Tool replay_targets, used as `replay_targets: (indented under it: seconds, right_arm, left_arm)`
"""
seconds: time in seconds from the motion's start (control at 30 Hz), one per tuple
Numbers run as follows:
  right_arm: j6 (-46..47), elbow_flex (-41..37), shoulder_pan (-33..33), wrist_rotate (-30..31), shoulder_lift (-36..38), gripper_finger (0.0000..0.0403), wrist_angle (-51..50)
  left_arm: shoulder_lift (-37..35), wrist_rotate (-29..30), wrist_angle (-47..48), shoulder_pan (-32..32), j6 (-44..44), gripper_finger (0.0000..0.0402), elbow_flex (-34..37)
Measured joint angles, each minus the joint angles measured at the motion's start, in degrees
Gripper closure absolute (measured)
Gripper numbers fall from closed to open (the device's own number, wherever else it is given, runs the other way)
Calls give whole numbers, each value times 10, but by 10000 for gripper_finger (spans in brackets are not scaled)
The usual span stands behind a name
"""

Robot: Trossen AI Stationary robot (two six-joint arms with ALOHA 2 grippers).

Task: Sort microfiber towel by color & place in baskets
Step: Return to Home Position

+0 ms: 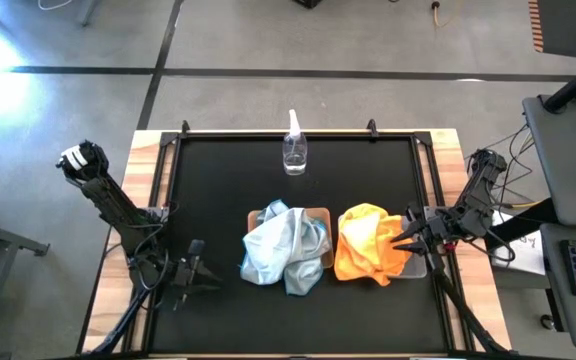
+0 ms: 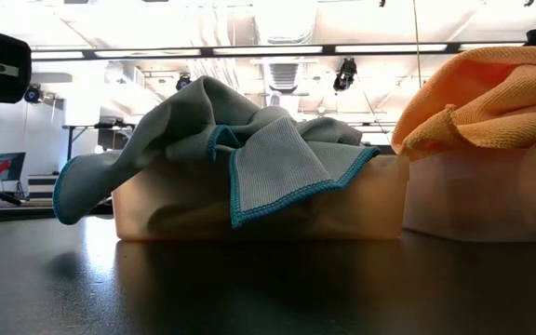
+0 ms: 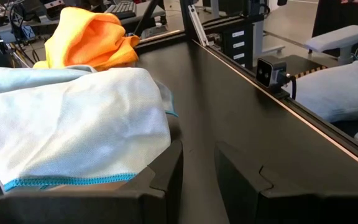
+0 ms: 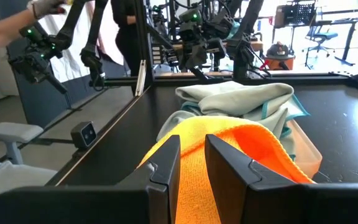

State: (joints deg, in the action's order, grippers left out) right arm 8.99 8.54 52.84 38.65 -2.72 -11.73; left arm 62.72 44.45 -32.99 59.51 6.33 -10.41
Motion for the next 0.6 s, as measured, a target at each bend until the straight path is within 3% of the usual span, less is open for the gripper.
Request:
replay_targets:
  seconds: [0.23,0.43,0.6]
  right_arm:
    - [0,0,0,0,0,335,0]
    - [0,0,0,0,0,335,0]
    - [0,0,0,0,0,335,0]
  left_arm:
    - [-10,0,0,0,0,323,0]
    - [-75,0,12,0,0,323,7]
    - [-125,-15,111,-1,0,323,12]
